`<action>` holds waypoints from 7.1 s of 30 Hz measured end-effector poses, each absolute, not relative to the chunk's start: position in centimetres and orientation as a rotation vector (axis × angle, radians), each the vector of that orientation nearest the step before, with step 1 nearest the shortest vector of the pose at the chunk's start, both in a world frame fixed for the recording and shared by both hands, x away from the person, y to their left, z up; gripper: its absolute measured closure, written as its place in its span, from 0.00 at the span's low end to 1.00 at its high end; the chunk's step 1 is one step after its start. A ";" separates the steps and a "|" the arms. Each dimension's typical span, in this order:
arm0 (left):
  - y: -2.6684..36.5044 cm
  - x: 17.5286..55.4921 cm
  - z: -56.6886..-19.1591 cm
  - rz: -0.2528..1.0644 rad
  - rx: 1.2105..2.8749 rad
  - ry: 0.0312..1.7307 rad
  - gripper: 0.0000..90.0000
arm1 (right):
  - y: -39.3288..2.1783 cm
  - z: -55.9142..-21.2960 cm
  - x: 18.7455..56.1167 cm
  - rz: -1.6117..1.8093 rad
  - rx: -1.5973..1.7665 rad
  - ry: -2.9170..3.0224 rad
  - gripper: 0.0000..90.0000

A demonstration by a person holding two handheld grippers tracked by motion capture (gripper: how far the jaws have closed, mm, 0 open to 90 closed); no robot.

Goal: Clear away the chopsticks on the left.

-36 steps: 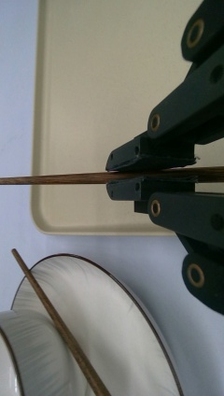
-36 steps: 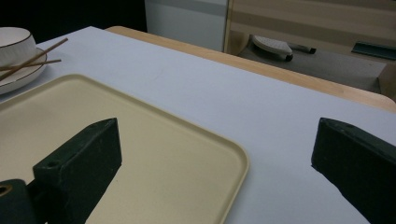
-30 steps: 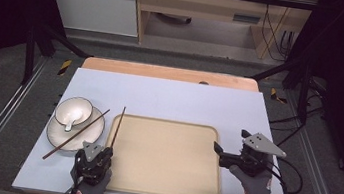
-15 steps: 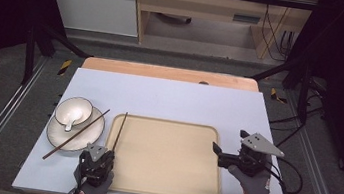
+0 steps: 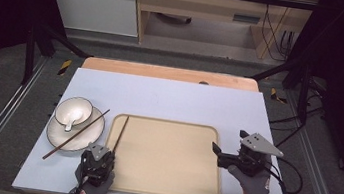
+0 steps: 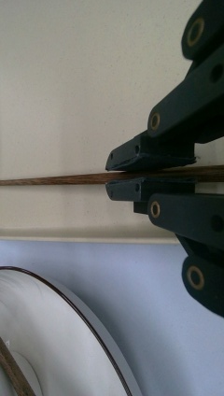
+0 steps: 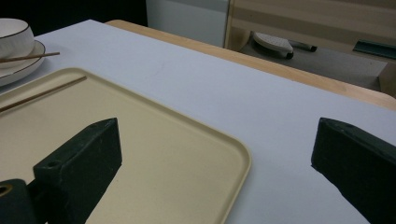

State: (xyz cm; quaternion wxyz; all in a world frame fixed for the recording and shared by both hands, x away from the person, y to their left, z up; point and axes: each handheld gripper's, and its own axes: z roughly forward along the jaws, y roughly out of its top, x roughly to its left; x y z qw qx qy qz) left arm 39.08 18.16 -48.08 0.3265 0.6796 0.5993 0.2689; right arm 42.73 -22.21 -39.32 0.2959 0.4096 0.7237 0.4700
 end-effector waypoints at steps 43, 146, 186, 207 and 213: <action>27.8 39.4 -43.3 0.551 1.981 1.063 0.28 | -22.7 -38.9 42.4 1.271 1.085 1.914 0.01; 21.9 38.5 -42.8 0.695 1.865 1.257 0.93 | -22.5 -39.1 42.5 1.249 1.089 1.929 0.01; 16.5 38.0 -46.8 0.692 1.744 1.368 0.93 | -22.4 -39.1 42.4 1.256 1.082 1.930 0.01; 15.9 38.7 -48.1 0.670 1.816 1.406 0.93 | -22.2 -39.3 42.5 1.244 1.080 1.946 0.01; 15.8 38.8 -48.2 0.666 1.833 1.418 0.93 | -22.2 -39.3 42.5 1.243 1.080 1.947 0.01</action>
